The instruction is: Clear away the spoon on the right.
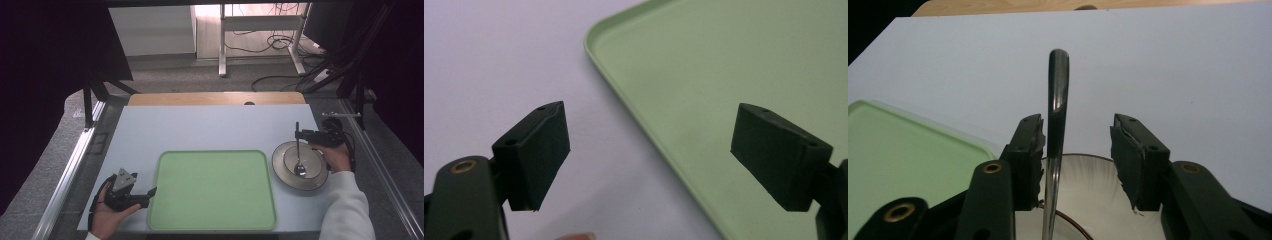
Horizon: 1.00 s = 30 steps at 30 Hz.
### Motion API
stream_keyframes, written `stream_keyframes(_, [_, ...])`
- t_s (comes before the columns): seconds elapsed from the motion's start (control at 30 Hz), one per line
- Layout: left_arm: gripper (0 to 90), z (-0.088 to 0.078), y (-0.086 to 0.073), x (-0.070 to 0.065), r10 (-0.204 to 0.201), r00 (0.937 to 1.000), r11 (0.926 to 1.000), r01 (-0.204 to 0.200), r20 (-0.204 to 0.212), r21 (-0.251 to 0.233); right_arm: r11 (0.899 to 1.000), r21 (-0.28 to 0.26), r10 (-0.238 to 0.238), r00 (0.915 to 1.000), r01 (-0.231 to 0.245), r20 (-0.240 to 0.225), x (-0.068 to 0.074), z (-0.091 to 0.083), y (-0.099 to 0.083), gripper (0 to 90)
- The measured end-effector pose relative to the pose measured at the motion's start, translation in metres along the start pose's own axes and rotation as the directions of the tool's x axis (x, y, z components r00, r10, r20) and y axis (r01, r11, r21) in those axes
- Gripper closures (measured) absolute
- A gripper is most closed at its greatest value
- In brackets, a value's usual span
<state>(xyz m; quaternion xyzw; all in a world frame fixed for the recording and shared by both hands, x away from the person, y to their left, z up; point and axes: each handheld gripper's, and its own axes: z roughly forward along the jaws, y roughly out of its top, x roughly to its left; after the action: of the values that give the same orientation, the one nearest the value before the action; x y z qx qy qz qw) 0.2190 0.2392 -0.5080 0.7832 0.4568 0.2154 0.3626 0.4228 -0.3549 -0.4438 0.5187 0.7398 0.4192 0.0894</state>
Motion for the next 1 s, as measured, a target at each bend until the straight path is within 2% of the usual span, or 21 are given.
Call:
stream_keyframes(0.17, [15.4, 0.0, 0.0, 0.0, 0.002, 1.0, 1.0, -0.002, 0.0, 0.002, 1.0, 0.022, 0.012, 0.9995, -0.012, -0.029, -0.004, 0.004, -0.003, 62.3])
stream_keyframes(0.4, [15.5, 0.0, 0.0, 0.0, 0.004, 1.0, 1.0, -0.004, 0.002, 0.004, 0.999, 0.041, 0.015, 0.9978, -0.013, -0.065, -0.003, 0.006, -0.004, 77.7])
stream_keyframes(0.7, [15.5, 0.0, -0.001, 0.0, 0.006, 1.0, 1.0, -0.006, 0.001, 0.004, 1.0, 0.018, 0.027, 0.9975, -0.026, -0.065, -0.002, 0.001, -0.002, 88.1])
stream_keyframes(1.0, [15.5, -0.001, -0.001, 0.002, 0.007, 1.0, 1.0, -0.007, -0.003, 0.004, 0.999, -0.035, 0.025, 0.9971, -0.027, -0.072, -0.001, -0.013, 0.001, 89.1])
